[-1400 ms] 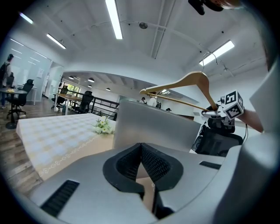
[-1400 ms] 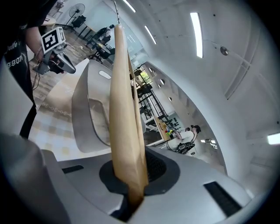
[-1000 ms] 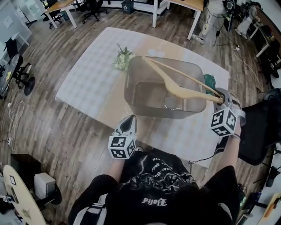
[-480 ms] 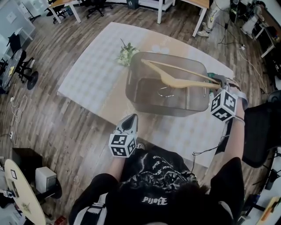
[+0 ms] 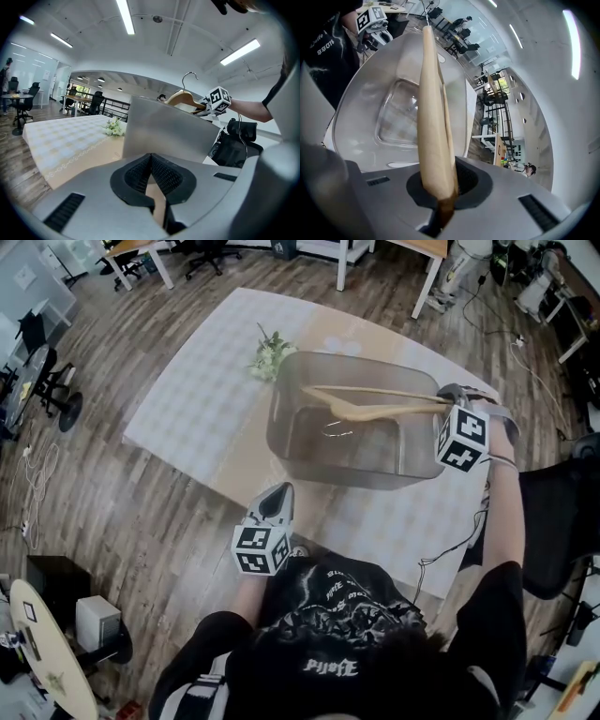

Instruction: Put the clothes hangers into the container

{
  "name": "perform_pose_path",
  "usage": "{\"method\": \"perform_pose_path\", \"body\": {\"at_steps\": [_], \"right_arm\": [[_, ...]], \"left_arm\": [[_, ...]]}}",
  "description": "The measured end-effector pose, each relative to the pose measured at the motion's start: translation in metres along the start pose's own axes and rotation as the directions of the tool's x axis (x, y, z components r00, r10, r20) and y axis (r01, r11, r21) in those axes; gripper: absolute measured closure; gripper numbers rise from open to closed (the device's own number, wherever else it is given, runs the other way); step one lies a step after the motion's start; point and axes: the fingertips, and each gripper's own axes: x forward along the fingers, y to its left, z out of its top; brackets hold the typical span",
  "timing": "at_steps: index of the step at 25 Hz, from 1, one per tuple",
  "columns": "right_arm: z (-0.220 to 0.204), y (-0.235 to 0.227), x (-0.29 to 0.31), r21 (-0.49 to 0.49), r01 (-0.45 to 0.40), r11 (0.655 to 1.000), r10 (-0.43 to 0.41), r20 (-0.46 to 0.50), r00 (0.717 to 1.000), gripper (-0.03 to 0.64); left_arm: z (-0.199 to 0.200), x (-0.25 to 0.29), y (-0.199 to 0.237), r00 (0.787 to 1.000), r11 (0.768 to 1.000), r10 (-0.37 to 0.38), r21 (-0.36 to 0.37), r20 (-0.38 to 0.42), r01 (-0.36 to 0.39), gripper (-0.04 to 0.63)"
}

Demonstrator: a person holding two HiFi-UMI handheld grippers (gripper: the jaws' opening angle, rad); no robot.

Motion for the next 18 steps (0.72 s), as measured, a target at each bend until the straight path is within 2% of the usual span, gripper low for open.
{"method": "perform_pose_path", "body": {"at_steps": [7,11,18], "right_arm": [[0.012,-0.008,0.019,-0.082,-0.067,0.994,0.066,-0.012,0.998,0.606],[0.016,-0.008,0.033,-0.109,-0.100,0.989,0.098,-0.025,0.995,0.606],[0.023,-0.001,0.053,-0.154,-0.148,0.977,0.143,-0.043,0.989,0.606]], "left_arm": [[0.001,0.004,0.001,1.000,1.000,0.022,-0.016,0.003,-0.021,0.575],[0.003,0.005,0.008,0.999,0.998,0.041,-0.042,0.007,-0.040,0.575],[-0.002,0.009,0.008,0.999,0.998,0.052,-0.046,-0.002,-0.052,0.575]]}}
